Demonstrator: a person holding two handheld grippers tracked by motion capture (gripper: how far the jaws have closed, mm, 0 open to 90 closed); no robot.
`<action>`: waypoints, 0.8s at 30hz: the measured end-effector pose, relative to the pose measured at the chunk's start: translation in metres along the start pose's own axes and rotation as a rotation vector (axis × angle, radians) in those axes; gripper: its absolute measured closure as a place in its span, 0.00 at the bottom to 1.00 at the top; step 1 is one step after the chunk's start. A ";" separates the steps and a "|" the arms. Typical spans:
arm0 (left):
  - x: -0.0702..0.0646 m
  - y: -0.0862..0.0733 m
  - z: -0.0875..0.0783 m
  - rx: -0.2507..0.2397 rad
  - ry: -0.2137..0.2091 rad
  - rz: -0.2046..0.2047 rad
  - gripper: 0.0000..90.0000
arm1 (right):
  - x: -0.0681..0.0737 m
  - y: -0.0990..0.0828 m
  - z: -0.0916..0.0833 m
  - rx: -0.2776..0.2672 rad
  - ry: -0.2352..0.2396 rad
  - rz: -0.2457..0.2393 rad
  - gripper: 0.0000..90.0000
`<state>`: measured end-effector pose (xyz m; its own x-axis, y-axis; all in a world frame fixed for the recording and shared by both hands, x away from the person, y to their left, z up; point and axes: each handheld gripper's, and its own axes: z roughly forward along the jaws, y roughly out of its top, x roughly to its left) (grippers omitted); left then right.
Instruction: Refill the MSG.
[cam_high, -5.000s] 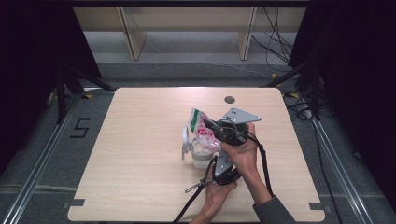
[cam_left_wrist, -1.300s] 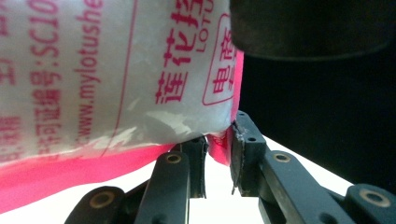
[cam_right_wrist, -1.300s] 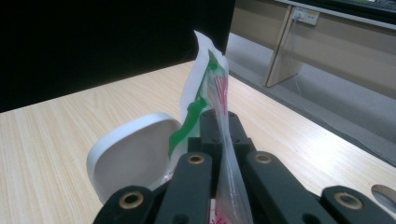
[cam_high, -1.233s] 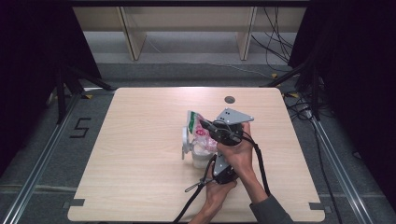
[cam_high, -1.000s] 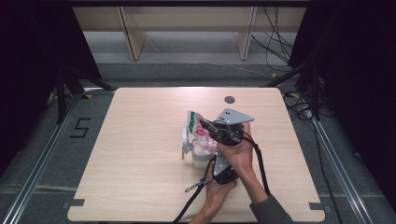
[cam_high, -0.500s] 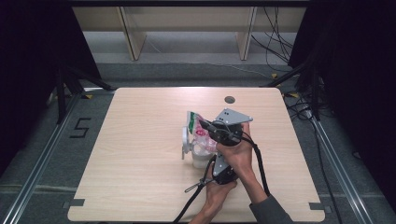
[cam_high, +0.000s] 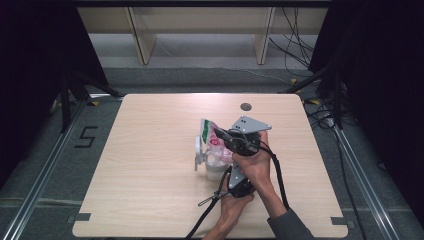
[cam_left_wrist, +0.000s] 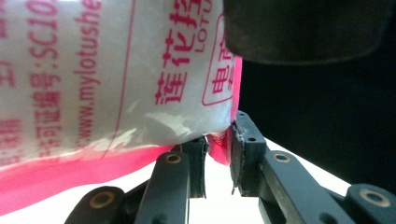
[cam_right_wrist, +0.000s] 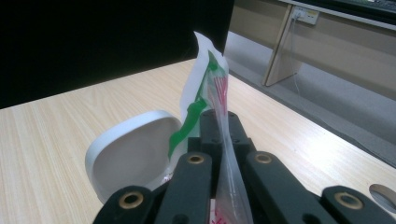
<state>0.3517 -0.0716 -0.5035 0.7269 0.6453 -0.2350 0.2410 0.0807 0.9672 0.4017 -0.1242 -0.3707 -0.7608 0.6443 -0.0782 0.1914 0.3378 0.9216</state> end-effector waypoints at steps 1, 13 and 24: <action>-0.001 0.000 0.000 -0.004 0.006 -0.007 0.86 | -0.001 0.000 0.001 -0.015 -0.010 -0.011 1.00; 0.000 0.000 0.000 0.000 0.000 0.000 0.86 | -0.002 0.000 0.000 -0.028 -0.015 0.001 1.00; 0.003 0.000 0.003 -0.006 0.002 -0.005 0.86 | -0.004 0.000 0.003 -0.031 0.004 -0.004 1.00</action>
<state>0.3554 -0.0717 -0.5040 0.7247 0.6461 -0.2394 0.2406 0.0882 0.9666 0.4066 -0.1252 -0.3710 -0.7640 0.6401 -0.0805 0.1692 0.3193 0.9324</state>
